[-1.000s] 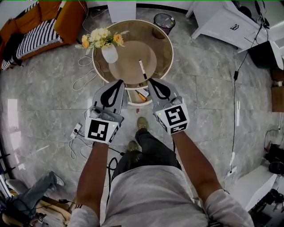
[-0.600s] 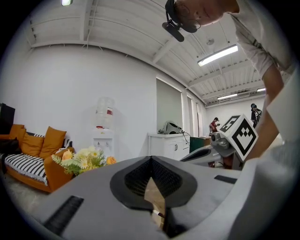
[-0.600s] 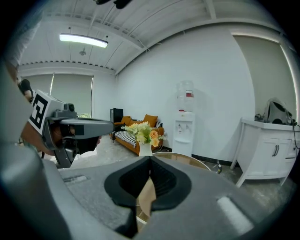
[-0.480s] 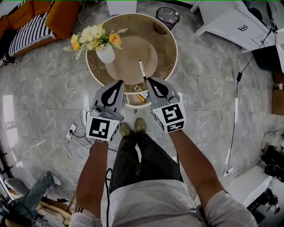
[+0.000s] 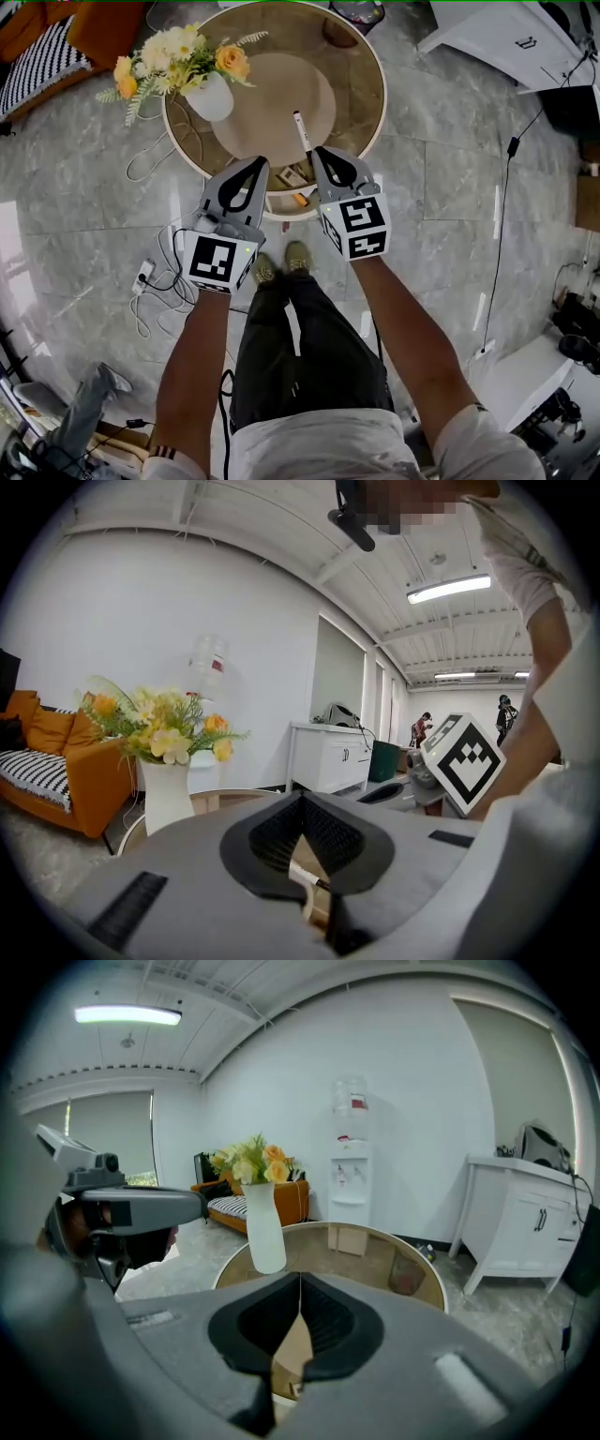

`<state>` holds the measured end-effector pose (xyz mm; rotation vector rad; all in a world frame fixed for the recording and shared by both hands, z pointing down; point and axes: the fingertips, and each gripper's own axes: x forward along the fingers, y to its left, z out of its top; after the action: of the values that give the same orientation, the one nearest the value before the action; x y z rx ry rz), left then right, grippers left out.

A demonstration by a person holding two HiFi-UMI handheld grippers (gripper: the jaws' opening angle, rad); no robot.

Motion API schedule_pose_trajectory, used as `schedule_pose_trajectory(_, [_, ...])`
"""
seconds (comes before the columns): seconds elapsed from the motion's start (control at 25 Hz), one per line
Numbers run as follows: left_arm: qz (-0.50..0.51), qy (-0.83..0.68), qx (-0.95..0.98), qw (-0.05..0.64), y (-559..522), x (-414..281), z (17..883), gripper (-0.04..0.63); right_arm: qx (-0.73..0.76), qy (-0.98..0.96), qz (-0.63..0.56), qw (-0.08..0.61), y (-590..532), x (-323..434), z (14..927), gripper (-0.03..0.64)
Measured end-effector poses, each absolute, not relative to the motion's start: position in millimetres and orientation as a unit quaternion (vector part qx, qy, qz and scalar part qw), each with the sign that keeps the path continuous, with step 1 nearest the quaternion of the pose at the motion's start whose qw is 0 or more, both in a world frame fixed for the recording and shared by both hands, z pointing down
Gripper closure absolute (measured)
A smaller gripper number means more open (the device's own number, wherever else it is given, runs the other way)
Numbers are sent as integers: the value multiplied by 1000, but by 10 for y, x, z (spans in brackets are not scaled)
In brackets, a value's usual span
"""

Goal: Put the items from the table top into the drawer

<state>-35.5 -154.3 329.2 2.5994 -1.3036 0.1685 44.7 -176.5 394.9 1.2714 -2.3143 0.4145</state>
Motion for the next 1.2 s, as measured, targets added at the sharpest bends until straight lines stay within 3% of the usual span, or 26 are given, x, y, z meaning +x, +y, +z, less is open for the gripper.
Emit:
schedule_pose_trajectory(0.68, [69, -432, 886, 156, -1791, -265, 4229, 595, 466, -794, 213, 327, -2114, 493, 5285, 500])
schedule_pose_trajectory(1.2, [72, -429, 883, 178, -1804, -274, 4425, 595, 465, -760, 254, 377, -2306, 508, 5829, 479])
